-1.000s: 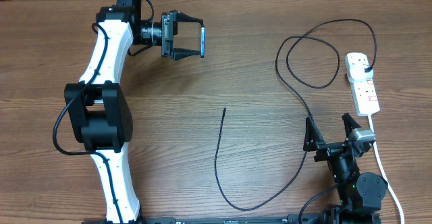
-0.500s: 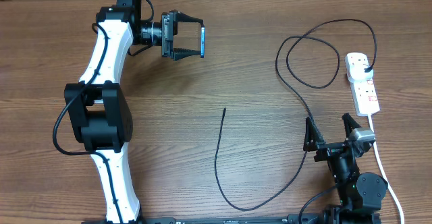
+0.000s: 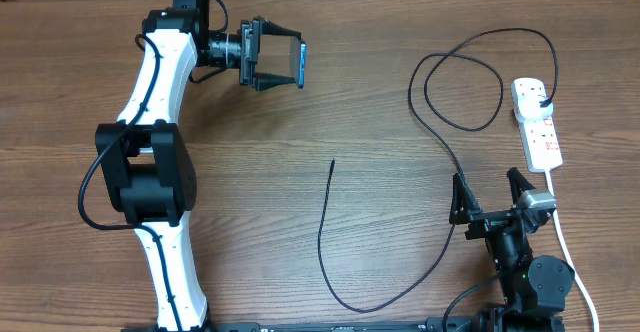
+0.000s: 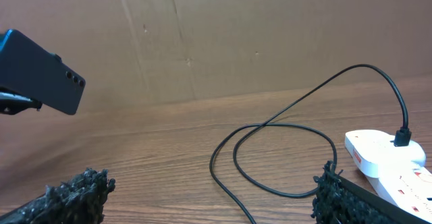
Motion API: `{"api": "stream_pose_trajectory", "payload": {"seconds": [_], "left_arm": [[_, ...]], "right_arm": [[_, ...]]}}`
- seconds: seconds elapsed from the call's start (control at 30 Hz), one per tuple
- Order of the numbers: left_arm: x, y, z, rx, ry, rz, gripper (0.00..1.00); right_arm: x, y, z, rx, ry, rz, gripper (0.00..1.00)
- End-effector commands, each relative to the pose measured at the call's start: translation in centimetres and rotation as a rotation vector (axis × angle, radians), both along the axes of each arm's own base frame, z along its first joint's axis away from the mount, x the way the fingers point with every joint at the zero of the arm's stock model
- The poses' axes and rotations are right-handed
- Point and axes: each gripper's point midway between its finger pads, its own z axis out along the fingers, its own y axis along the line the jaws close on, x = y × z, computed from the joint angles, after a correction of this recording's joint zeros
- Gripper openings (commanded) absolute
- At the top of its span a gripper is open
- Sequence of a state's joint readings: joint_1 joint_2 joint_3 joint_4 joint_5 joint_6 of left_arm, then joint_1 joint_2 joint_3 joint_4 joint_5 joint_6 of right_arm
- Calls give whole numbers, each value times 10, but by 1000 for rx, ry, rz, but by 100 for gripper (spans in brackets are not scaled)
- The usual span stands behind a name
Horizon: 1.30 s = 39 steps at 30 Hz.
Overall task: Plug charger to phone and switch on socket
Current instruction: 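Hold the phone raised upright in the left gripper, then rotate the held phone and move it toward the table center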
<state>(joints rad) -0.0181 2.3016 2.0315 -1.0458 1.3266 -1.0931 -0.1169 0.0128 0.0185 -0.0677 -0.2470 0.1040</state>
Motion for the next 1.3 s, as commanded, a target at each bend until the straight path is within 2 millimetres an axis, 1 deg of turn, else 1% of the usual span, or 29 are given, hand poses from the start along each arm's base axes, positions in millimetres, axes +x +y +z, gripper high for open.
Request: {"api": "stream_pose_trajectory", "payload": {"seconds": [0.0,0.13,0.3,0.5,0.67,0.8,0.9,1.27], "left_arm": [[2,2,17,83,-115,10,4],[6,5,0,188,-143,20,4],[4,10,-23,334,-104,36,4],[-3,20,-48,500,-52,40,4],[-15,31,-65,633,6,31,4],[-22,33,-71,683,33,18,4],[-24,31,-71,684,9,-7,4],[-33,32,-72,695,32,-33,4]], "right_arm": [[0,0,-2,-4,-5,-5,100],[0,0,-2,-4,-5,-5,100],[0,0,-2,-4,-5,-5,100],[0,0,-2,-4,-5,-5,100],[0,0,-2,-4,-5,-5,100],[0,0,-2,-4,-5,-5,100],[0,0,-2,-4,-5,-5,100],[0,0,-2,-4,-5,-5,100]]}}
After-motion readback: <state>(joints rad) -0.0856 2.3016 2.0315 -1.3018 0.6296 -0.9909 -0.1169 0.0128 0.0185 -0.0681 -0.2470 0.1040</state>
